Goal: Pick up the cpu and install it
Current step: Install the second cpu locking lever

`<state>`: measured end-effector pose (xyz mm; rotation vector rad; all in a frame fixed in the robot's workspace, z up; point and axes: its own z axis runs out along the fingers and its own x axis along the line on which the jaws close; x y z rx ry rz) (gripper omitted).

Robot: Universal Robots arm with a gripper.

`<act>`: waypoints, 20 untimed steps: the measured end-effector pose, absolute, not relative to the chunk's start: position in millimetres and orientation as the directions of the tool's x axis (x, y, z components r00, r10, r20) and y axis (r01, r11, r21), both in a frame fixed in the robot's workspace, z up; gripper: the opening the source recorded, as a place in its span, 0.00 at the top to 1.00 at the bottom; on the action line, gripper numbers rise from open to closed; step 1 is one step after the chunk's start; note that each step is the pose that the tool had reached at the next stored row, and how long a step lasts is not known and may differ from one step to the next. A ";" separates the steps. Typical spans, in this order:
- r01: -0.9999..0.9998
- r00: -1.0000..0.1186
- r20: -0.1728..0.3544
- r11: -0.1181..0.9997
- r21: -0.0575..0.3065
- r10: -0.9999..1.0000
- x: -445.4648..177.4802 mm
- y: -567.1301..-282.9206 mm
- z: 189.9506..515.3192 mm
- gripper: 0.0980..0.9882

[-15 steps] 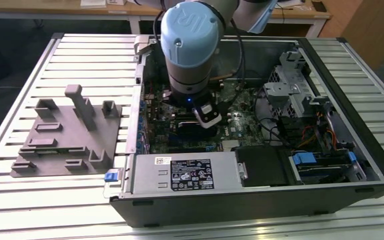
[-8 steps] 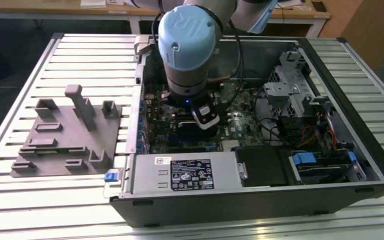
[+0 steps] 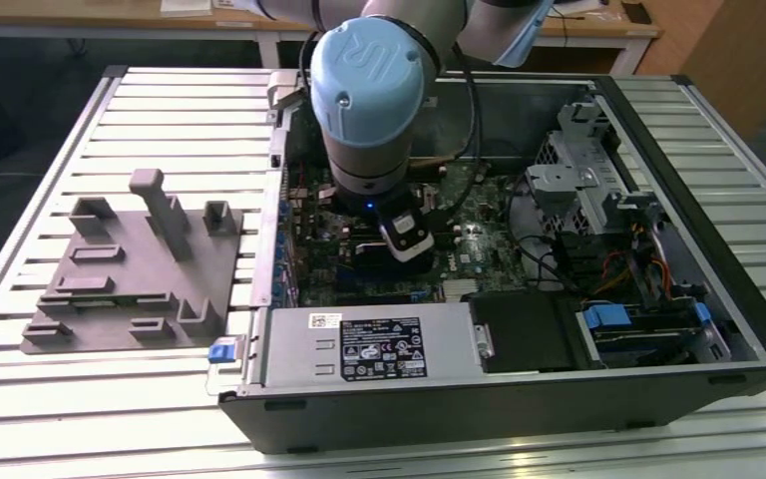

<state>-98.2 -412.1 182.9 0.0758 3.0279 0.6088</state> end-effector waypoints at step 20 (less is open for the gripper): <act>0.044 -0.997 -0.045 0.940 0.338 0.063 -97.3 -410.8 206.6 0.99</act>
